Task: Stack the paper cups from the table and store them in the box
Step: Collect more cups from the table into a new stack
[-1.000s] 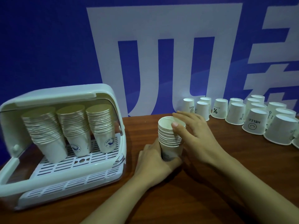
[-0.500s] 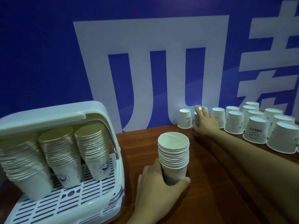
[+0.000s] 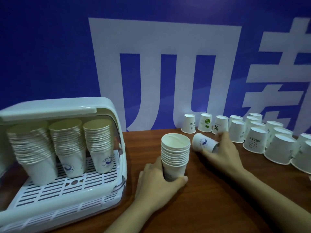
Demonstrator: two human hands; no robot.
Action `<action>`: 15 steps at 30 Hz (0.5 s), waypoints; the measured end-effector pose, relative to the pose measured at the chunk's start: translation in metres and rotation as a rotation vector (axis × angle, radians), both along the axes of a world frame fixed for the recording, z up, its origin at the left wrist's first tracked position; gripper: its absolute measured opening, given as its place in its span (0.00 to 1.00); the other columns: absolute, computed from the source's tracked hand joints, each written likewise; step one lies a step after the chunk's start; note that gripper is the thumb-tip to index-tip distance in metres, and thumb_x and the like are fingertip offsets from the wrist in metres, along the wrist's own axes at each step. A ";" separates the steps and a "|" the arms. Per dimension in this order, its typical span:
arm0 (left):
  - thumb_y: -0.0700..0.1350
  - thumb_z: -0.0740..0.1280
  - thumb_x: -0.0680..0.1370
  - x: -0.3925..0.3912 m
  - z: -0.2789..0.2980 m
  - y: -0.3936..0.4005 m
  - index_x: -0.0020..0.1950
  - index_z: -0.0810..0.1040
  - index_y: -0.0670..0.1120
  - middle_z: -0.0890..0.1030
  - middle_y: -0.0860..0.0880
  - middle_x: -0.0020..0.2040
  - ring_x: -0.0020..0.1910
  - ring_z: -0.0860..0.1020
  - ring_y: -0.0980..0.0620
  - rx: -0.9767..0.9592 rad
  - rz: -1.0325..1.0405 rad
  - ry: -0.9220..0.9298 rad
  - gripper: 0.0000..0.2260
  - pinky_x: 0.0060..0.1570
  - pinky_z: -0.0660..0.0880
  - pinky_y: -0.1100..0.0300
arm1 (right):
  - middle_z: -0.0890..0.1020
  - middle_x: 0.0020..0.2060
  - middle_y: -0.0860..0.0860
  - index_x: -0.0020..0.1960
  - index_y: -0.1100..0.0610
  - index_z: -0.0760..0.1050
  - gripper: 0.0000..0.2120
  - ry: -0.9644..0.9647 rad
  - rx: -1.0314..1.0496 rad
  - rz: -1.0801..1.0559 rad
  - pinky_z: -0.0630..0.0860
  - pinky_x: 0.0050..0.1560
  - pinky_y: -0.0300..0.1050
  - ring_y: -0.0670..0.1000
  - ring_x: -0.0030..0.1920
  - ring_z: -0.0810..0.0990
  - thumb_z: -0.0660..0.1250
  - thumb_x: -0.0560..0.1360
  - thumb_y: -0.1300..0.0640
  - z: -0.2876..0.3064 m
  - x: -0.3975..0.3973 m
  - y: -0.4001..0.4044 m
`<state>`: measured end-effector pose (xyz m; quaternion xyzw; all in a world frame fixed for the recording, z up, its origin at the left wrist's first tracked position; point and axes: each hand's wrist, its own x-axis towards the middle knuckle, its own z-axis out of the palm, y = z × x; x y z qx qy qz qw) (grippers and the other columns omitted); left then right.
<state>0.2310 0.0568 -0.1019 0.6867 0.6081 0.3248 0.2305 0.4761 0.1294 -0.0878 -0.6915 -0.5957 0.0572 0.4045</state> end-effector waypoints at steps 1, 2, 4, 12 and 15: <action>0.74 0.70 0.66 0.000 0.000 0.000 0.66 0.69 0.67 0.76 0.58 0.57 0.65 0.74 0.50 -0.003 0.004 0.001 0.31 0.60 0.68 0.57 | 0.79 0.58 0.51 0.65 0.51 0.66 0.36 -0.053 -0.049 0.014 0.78 0.55 0.56 0.58 0.56 0.80 0.76 0.65 0.37 0.000 -0.002 -0.008; 0.75 0.69 0.65 0.001 -0.002 0.001 0.66 0.69 0.67 0.77 0.56 0.58 0.65 0.74 0.49 -0.008 0.007 0.002 0.32 0.60 0.68 0.57 | 0.80 0.57 0.50 0.64 0.50 0.69 0.35 -0.151 -0.107 0.015 0.78 0.54 0.55 0.57 0.56 0.80 0.74 0.64 0.34 0.004 -0.005 -0.014; 0.76 0.69 0.64 0.001 -0.004 0.002 0.67 0.70 0.67 0.77 0.56 0.58 0.65 0.75 0.48 -0.009 0.007 0.003 0.34 0.60 0.68 0.57 | 0.82 0.47 0.49 0.53 0.48 0.76 0.29 -0.318 -0.165 0.001 0.78 0.49 0.53 0.56 0.49 0.80 0.66 0.62 0.28 0.018 -0.013 -0.022; 0.75 0.71 0.66 0.001 -0.002 0.004 0.61 0.72 0.66 0.78 0.61 0.57 0.63 0.76 0.52 0.043 -0.044 0.011 0.28 0.67 0.75 0.48 | 0.87 0.53 0.48 0.61 0.52 0.79 0.21 0.569 0.313 0.414 0.81 0.57 0.50 0.47 0.55 0.85 0.79 0.71 0.49 0.054 -0.053 -0.059; 0.73 0.72 0.68 0.001 -0.005 0.003 0.61 0.72 0.67 0.76 0.66 0.54 0.63 0.75 0.56 0.067 -0.077 0.039 0.25 0.68 0.72 0.49 | 0.86 0.52 0.49 0.61 0.55 0.78 0.21 0.647 0.430 0.485 0.81 0.54 0.44 0.46 0.55 0.85 0.78 0.71 0.51 0.063 -0.056 -0.075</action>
